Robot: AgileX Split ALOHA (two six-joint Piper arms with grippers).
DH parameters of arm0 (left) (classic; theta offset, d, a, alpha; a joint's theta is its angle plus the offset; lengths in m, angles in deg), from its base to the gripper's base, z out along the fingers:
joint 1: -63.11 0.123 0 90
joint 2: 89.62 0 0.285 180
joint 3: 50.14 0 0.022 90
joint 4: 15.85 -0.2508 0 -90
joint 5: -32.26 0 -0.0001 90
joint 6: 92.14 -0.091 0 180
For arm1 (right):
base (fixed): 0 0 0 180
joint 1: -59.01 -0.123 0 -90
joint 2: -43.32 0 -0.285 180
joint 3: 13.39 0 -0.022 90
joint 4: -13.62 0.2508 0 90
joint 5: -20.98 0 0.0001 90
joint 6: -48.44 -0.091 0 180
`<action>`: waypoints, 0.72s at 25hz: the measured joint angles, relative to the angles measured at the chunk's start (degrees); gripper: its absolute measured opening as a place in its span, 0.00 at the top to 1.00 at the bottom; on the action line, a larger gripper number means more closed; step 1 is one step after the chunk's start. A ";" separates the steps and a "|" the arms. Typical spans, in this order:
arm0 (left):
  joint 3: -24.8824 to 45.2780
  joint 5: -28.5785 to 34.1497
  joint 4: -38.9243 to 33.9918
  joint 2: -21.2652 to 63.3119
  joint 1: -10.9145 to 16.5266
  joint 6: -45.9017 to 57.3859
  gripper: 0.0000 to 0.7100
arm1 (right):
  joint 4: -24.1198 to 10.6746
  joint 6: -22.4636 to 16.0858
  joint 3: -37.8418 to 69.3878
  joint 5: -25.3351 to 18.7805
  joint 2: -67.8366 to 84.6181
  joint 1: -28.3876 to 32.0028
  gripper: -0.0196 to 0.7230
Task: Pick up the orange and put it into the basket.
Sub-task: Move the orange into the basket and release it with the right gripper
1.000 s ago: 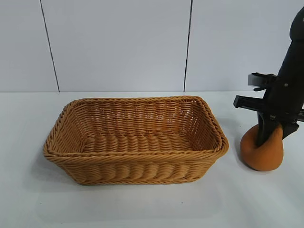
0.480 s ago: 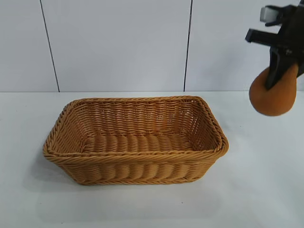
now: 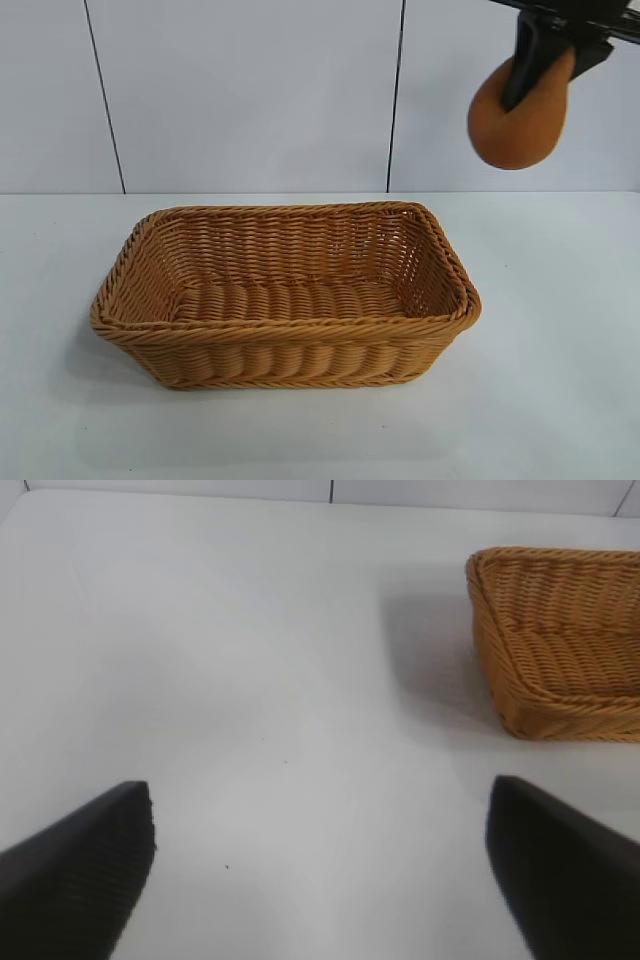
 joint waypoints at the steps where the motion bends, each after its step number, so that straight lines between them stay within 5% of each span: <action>1: 0.00 0.00 0.00 0.00 0.00 0.00 0.09 | 0.07 -0.36 0.00 0.55 -0.29 -1.98 0.90; 10: 0.00 0.00 0.00 0.00 0.00 0.00 0.09 | 0.40 -3.37 0.00 9.32 -4.46 -16.76 0.90; 18: 0.00 0.00 0.00 0.00 0.00 0.00 0.09 | 0.57 -3.84 0.00 17.02 -13.64 -20.13 0.90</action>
